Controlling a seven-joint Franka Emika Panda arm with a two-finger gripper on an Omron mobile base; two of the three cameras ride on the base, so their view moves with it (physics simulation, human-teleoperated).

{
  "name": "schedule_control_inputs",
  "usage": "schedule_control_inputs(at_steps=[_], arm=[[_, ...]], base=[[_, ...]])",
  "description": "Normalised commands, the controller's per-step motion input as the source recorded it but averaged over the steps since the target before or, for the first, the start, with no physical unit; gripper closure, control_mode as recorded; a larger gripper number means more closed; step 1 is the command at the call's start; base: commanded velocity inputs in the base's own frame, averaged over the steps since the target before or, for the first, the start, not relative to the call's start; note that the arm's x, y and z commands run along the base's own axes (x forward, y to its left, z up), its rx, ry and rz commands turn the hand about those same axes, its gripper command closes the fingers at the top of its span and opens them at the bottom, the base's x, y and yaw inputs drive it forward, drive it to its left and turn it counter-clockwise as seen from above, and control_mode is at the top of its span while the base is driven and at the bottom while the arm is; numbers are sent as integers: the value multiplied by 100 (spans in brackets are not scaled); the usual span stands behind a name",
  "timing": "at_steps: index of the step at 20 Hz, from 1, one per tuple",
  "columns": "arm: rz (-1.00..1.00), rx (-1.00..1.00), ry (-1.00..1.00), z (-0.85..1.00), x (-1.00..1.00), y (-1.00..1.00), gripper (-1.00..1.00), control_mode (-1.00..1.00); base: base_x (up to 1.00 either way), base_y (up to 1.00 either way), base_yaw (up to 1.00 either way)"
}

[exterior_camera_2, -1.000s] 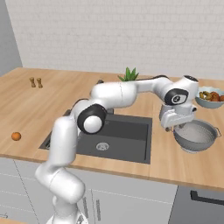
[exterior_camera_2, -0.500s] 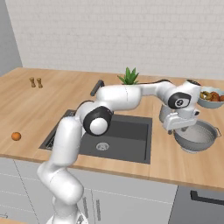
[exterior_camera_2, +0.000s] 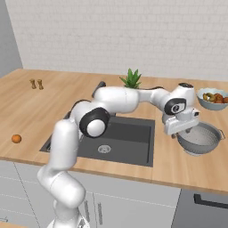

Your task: Put the colander in the sink, put the tangerine in the colander, and turn on the sink faucet and pour water over the colander.

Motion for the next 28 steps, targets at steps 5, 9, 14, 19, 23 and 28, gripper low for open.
schedule_control_inputs(at_steps=[5, 9, 14, 19, 23, 28], arm=[[0, -7, 1, -26, 14, 1, -100, -100], [0, 0, 8, -11, 33, 0, -100, -100], [0, 0, 9, -2, 31, -11, -100, -100], [0, 0, 12, -8, 21, -10, -100, -100], [0, 0, 9, -16, 10, -14, -100, -100], [0, 0, 1, -15, 9, -21, -100, -100]], base=[[0, 0, 0], [0, 0, 0], [0, 0, 0], [0, 0, 0], [0, 0, 0], [0, 0, 0]])
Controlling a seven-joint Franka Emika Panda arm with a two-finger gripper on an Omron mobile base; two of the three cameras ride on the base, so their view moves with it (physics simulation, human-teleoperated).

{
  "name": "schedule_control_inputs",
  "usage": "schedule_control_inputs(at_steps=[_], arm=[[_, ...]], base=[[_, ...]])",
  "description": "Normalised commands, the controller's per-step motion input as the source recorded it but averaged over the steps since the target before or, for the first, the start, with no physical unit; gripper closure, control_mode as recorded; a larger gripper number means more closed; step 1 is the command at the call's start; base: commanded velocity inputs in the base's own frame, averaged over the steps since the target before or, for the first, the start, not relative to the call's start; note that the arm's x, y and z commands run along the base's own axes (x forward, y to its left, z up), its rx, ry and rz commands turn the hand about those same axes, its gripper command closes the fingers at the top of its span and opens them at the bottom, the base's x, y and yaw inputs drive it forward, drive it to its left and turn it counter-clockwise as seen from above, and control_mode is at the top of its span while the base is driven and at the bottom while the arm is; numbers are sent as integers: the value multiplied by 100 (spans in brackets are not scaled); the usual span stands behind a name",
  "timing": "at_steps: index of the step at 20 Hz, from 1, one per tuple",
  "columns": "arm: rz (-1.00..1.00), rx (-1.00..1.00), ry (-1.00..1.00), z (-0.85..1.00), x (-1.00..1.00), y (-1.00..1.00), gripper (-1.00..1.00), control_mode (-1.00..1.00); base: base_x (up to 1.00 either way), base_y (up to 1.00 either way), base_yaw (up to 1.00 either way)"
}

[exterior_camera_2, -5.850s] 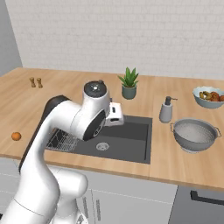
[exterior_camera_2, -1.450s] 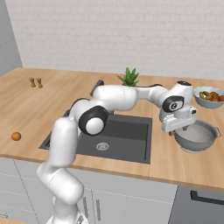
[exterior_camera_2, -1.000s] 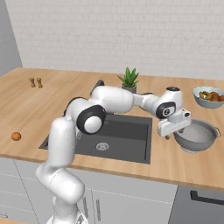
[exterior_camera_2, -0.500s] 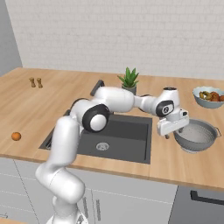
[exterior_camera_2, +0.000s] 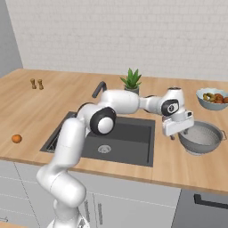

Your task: Put the colander in the sink, put the tangerine in the colander, and turn on the sink faucet and pour water over the colander.

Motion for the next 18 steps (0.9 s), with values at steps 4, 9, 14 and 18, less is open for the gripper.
schedule_control_inputs(at_steps=[4, 9, 14, 18], arm=[[0, 0, 0, -9, 10, -24, -100, -100], [2, 0, -1, -8, 0, -17, -100, -100], [1, 0, 0, -22, 0, -7, -100, -100], [0, 0, 0, -44, 0, 0, 100, -100]], base=[[0, 0, 0], [0, 0, 0], [0, 0, 0], [0, 0, 0]])
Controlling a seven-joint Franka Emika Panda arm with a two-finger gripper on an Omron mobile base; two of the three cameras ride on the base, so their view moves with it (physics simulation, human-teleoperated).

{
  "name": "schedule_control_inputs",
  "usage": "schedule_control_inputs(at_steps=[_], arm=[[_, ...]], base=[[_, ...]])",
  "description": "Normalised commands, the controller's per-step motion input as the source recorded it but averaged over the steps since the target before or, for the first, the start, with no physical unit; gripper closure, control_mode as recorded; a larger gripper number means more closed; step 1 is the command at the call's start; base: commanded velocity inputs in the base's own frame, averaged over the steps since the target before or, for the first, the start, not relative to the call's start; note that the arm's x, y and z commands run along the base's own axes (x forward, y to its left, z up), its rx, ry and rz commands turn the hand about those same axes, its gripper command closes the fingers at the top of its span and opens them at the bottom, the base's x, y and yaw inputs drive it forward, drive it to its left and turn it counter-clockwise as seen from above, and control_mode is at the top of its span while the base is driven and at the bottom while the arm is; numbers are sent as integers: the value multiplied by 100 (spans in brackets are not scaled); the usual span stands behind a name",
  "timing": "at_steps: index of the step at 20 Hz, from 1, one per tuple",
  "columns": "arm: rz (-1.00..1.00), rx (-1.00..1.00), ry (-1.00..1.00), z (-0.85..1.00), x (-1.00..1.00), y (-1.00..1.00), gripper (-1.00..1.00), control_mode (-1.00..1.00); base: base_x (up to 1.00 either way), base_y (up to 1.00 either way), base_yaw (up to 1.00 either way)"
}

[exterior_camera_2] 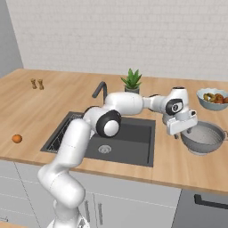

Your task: Put the colander in the sink, put the tangerine in the colander, and turn on the sink faucet and pour water over the colander.

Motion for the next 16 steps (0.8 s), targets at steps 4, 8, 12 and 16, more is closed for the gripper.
schedule_control_inputs(at_steps=[4, 8, 12, 16], arm=[[0, 0, 0, -55, -2, 0, 100, -100], [1, 0, -2, -53, -20, -1, 100, -100], [0, 0, -1, -54, -22, 0, 100, -100], [0, 1, -1, -47, -22, 6, 100, -100]], base=[[0, 0, 0], [0, 0, 0], [0, 0, 0], [0, 0, 0]])
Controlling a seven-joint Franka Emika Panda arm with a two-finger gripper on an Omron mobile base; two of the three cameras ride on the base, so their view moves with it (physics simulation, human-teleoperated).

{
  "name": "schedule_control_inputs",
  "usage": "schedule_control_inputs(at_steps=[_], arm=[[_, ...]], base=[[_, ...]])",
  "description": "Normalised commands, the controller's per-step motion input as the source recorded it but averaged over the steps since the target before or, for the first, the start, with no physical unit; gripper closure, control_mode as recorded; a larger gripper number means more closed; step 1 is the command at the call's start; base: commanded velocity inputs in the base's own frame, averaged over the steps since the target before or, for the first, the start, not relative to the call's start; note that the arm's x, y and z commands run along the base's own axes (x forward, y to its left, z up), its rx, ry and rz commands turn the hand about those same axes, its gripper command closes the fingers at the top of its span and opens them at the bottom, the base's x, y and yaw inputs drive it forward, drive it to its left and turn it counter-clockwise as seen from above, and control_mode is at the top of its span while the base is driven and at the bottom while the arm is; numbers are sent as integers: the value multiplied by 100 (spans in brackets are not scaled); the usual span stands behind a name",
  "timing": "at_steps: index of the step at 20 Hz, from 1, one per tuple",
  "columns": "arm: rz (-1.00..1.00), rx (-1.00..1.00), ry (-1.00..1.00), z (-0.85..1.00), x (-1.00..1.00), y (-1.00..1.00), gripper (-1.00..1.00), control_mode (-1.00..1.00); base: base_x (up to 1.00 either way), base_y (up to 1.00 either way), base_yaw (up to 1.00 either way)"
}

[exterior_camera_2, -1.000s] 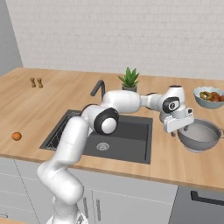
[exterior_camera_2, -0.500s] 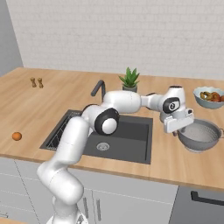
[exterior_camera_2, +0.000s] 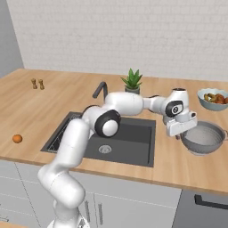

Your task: Put the colander in the sink, put the tangerine in the colander, and turn on the sink faucet and pour water over the colander.

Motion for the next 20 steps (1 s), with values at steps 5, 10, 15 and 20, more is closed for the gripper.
schedule_control_inputs(at_steps=[5, 10, 15, 20], arm=[[4, 14, -4, 12, -38, 30, 100, -100], [14, 9, 0, 37, -60, 56, 100, -100], [27, -2, -6, 36, -64, 72, 100, -100], [31, -3, -16, 25, -64, 80, 100, -100]], base=[[0, 0, 0], [0, 0, 0], [0, 0, 0], [0, 0, 0]])
